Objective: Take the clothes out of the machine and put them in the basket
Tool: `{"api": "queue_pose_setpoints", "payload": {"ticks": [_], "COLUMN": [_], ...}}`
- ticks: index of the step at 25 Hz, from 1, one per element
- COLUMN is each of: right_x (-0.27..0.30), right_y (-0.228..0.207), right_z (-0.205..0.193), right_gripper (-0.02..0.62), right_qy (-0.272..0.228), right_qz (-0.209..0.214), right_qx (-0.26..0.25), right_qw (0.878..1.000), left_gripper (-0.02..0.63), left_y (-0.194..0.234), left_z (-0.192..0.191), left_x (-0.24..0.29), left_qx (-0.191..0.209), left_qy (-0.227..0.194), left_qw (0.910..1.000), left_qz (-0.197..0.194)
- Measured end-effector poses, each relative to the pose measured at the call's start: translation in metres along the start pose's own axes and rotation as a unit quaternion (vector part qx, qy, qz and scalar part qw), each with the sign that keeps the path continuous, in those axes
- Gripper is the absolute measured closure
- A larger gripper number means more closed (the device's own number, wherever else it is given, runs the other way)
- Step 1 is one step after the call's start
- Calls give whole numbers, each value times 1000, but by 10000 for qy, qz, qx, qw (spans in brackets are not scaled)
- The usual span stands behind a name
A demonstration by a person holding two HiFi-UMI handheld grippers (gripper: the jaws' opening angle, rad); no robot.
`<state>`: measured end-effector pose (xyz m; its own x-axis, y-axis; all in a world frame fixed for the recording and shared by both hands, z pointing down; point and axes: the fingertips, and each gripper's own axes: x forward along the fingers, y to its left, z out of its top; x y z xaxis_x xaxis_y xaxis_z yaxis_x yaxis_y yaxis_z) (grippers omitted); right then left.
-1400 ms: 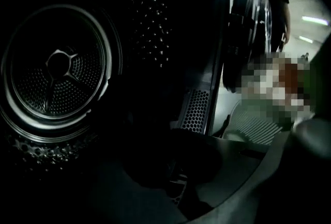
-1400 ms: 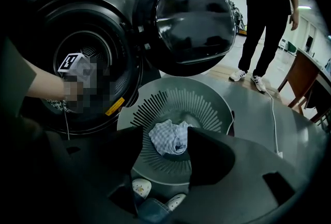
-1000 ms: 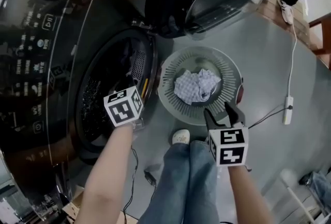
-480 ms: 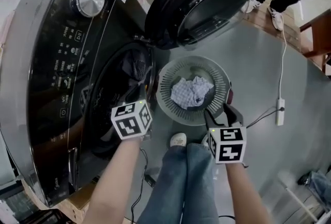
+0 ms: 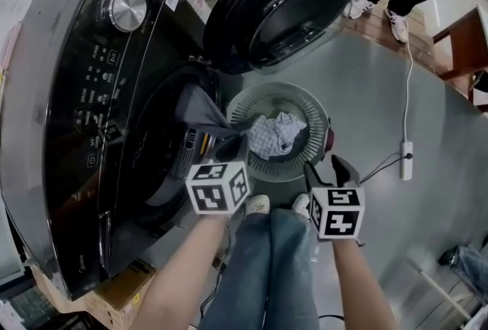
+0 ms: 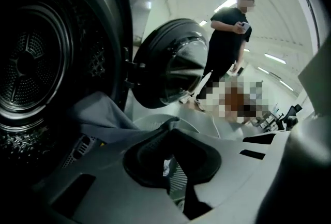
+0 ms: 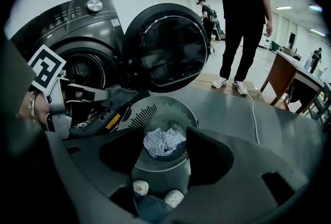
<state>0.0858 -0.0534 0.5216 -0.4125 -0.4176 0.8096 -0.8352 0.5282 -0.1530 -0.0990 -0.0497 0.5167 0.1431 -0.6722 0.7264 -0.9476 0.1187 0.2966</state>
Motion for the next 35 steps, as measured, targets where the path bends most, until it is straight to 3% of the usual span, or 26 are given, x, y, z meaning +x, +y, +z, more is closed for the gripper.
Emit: {"api": "queue_pose_setpoints", "payload": {"ticks": [8, 13, 16, 19, 21, 22, 24, 27, 35], "right_x": [-3, -8, -10, -11, -9, -9, -7, -4, 12], "right_y": [-31, -54, -70, -75, -74, -74, -71, -66, -52], "right_z": [-16, -19, -23, -27, -30, -32, -34, -36, -37], "right_gripper": [342, 344, 345, 345, 345, 347, 345, 347, 347], "right_qy": [57, 38, 23, 40, 59, 67, 72, 101, 195], "right_qz": [-291, -538, -697, -729, -709, -698, -666, -596, -445], "right_qx": [358, 591, 811, 879, 843, 832, 833, 790, 606], "right_qw": [9989, 9968, 9943, 9935, 9939, 9941, 9943, 9950, 9970], "left_gripper": [584, 584, 584, 583, 583, 538, 247, 218, 218], "left_y": [-60, -105, -119, -106, -94, -89, -80, -65, -2], "left_z": [-13, -17, -21, -23, -27, -31, -38, -44, -50], "left_x": [22, 32, 37, 42, 46, 49, 54, 55, 49], "left_qx": [20, 6, -59, -284, -233, -131, 74, 374, 818], "left_qy": [261, 451, 511, 482, 547, 611, 753, 868, 977], "left_qw": [9975, 9911, 9895, 9926, 9951, 9959, 9962, 9953, 9911], "left_qz": [-656, -1250, -1353, -1079, -795, -654, -433, -207, 377]}}
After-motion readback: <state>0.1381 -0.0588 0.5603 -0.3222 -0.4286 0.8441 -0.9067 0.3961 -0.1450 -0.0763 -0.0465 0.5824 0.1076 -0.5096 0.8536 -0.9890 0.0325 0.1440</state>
